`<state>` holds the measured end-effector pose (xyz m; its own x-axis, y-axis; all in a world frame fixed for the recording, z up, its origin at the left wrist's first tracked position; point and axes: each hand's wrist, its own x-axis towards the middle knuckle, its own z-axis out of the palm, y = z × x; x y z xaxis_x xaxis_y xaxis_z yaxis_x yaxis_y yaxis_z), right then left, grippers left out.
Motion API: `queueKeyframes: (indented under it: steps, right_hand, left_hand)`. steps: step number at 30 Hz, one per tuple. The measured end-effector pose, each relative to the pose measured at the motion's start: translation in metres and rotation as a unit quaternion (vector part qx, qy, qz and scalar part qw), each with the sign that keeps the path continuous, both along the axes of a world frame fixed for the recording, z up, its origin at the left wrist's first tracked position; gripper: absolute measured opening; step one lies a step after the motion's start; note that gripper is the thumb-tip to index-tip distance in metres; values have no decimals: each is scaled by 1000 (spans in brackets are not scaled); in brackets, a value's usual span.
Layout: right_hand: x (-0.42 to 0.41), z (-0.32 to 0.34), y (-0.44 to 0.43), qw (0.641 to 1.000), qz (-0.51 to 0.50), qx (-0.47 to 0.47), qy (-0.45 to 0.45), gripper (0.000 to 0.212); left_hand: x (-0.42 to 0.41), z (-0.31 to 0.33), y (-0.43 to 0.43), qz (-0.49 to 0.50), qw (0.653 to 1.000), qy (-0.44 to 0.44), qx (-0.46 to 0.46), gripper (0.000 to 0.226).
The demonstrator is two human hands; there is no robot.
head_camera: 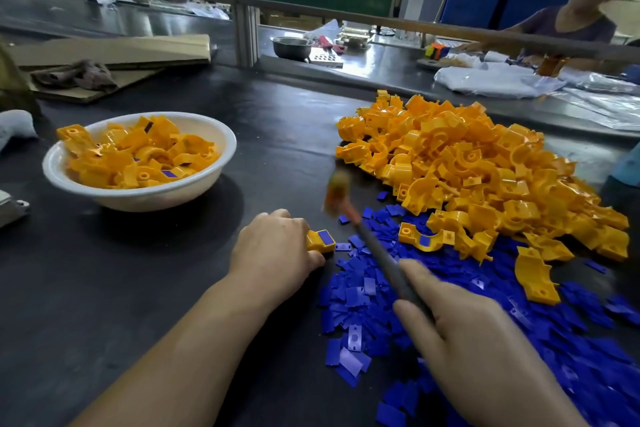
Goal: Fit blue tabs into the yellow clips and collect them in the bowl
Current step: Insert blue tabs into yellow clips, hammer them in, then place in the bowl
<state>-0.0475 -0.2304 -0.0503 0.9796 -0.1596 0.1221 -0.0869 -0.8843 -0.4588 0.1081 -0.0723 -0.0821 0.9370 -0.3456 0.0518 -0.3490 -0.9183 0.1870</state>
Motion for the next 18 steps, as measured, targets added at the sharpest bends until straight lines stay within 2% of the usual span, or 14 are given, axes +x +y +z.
queueKeyframes:
  steps: [3,8,11,14,16,17,18]
  right_hand:
    - [6,0,2,998,5,-17,54,42]
    - [-1,-1,-11,998,-39,-20,49,47]
    - [-5,-1,-22,994,-77,-74,40,43]
    - [-3,-5,-39,984,-121,-122,53,48]
    - [-2,-12,-54,978,-142,-136,71,51]
    - [-1,-17,-61,978,-141,-137,76,53]
    - [2,-26,-69,976,-142,-144,81,54]
  left_hand:
    - [-1,1,0,6,1000,-2,-1,44]
    - [1,-1,0,9,1000,-6,7,48]
    - [2,-2,0,12,1000,-7,6,48]
    - [3,0,1,23,999,7,-23,44]
    - [6,5,5,53,985,56,-154,42]
    - [8,9,9,69,959,84,-262,43]
    - [11,14,14,87,916,108,-376,44]
